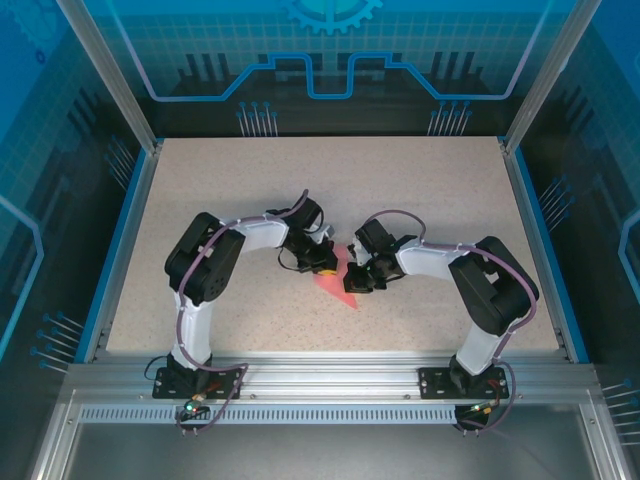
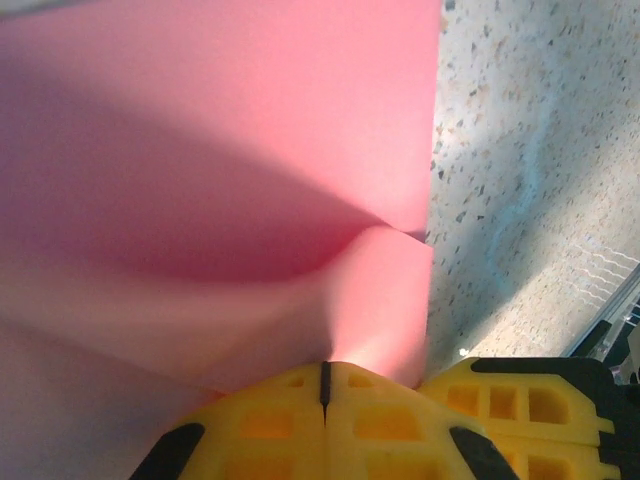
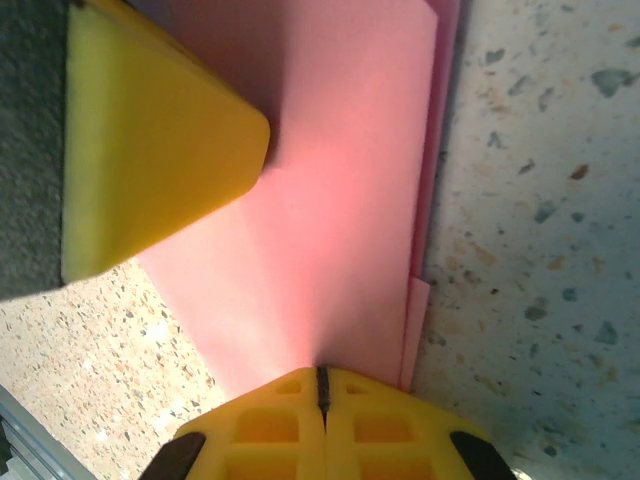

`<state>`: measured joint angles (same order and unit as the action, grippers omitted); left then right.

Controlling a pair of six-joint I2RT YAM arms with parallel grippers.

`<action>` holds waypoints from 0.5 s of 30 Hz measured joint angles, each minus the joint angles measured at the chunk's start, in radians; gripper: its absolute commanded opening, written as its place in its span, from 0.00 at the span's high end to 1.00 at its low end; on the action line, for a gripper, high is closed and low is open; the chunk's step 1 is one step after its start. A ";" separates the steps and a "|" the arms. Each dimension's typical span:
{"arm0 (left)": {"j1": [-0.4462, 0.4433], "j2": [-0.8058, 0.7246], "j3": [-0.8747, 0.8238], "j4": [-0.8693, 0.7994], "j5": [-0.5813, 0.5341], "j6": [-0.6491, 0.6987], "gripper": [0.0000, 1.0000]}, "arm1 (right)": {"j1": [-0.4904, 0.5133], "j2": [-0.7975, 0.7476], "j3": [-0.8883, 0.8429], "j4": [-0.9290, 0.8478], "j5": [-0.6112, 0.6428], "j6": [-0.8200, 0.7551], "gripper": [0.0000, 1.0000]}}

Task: Fold a paper plane with a square sheet of paper (fold left side to right side)
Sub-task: Fourth fold the wing at the center of the table.

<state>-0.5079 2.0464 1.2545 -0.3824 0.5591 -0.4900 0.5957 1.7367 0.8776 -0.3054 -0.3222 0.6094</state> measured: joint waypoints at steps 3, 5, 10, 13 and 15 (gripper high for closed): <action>0.013 0.004 0.011 -0.006 -0.005 0.019 1.00 | 0.000 -0.003 -0.004 0.003 0.000 0.000 1.00; 0.028 0.006 0.015 -0.005 -0.011 0.026 0.99 | 0.000 -0.005 -0.008 0.008 0.000 0.000 1.00; 0.064 0.012 0.022 -0.007 -0.011 0.047 0.99 | 0.000 -0.007 -0.011 0.011 0.001 0.000 1.00; 0.070 0.021 0.037 -0.023 -0.007 0.056 0.99 | 0.000 -0.009 -0.014 0.015 0.001 0.000 1.00; 0.074 0.031 0.054 -0.040 -0.002 0.061 0.99 | 0.000 -0.010 -0.014 0.016 0.001 0.000 1.00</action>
<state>-0.4335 2.0773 1.3087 -0.4229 0.5575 -0.4286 0.5957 1.7271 0.8631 -0.2897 -0.3210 0.6094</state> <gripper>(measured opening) 0.048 0.044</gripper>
